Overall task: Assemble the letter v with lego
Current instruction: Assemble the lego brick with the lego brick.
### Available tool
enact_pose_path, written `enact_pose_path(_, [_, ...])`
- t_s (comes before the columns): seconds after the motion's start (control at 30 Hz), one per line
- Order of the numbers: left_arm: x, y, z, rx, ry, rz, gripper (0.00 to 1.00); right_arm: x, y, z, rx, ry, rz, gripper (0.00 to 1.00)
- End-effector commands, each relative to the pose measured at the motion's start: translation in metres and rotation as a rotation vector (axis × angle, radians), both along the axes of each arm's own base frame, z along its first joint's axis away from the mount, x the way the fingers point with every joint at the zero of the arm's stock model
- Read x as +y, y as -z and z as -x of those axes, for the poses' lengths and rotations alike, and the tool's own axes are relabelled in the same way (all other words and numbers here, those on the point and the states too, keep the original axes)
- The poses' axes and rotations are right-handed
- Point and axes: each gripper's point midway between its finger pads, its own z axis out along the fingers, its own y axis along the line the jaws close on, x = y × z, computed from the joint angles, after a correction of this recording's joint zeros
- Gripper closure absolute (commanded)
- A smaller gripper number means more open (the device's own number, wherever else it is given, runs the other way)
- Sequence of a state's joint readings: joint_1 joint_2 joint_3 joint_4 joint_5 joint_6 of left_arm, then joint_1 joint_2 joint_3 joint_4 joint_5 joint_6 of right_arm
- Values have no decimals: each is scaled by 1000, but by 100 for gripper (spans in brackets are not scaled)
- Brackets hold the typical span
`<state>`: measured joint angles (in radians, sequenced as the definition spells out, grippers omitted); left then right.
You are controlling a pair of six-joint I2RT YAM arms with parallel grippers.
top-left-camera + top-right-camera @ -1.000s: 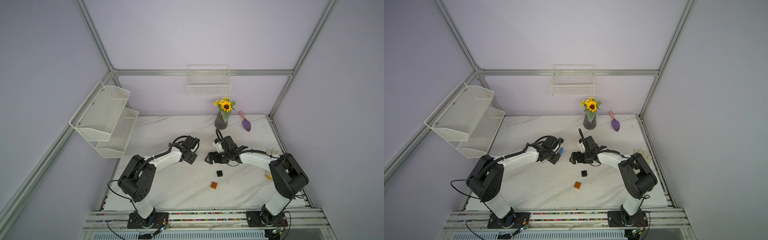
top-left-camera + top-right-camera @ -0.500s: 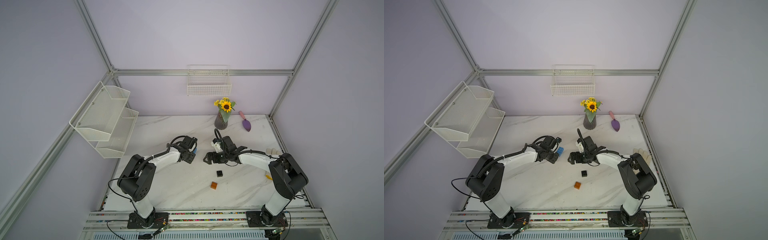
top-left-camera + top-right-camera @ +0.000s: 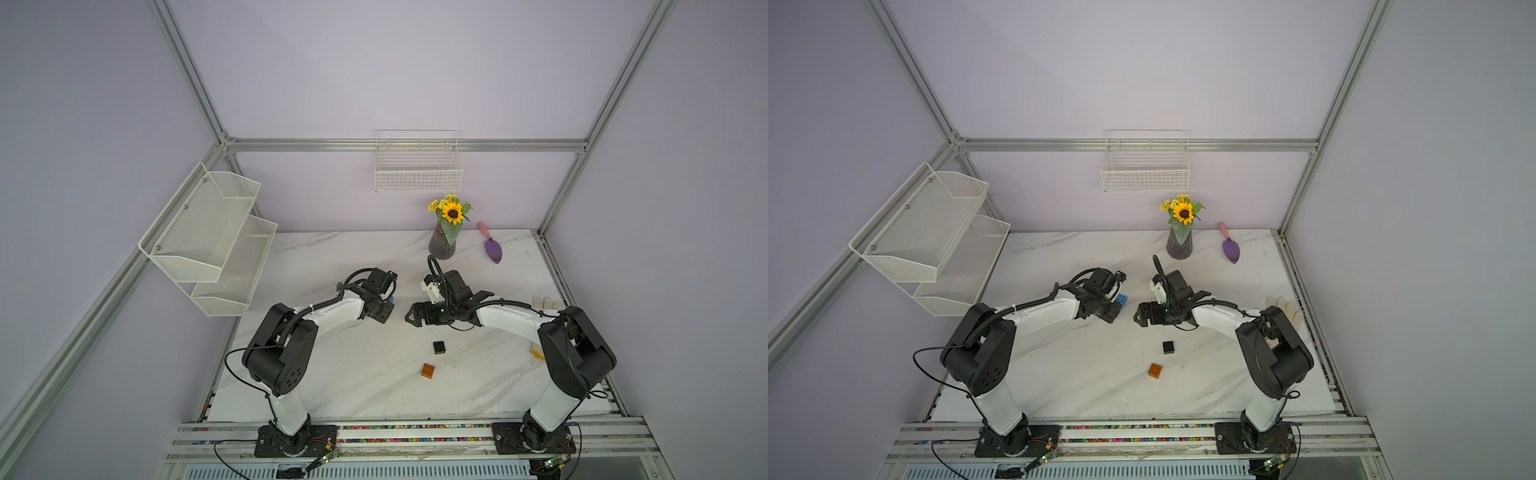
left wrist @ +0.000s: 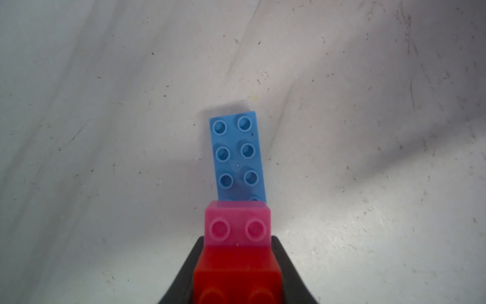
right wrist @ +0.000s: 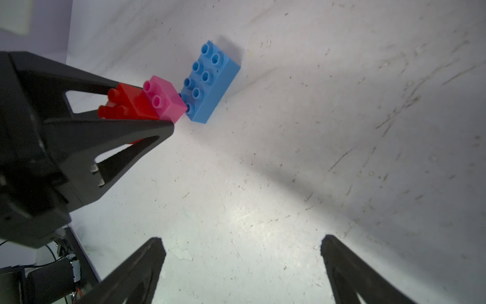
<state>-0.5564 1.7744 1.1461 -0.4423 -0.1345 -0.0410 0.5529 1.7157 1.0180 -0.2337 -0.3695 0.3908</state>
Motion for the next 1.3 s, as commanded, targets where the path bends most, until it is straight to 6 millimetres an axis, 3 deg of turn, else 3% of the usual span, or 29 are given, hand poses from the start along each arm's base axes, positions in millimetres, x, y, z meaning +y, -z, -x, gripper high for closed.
enact_pose_path(0.0, [-2,4,-3,-5,-6,22,66,6,-1,1,-10,-21,-12,3])
enact_pose_path(0.6, [12,27,19,60,-41,1,67,8,-7,3,-14,-32,-22,3])
enact_pose_path(1.27, [12,46,42,177,-71,-27,68,7,-12,9,-18,-53,-34,3])
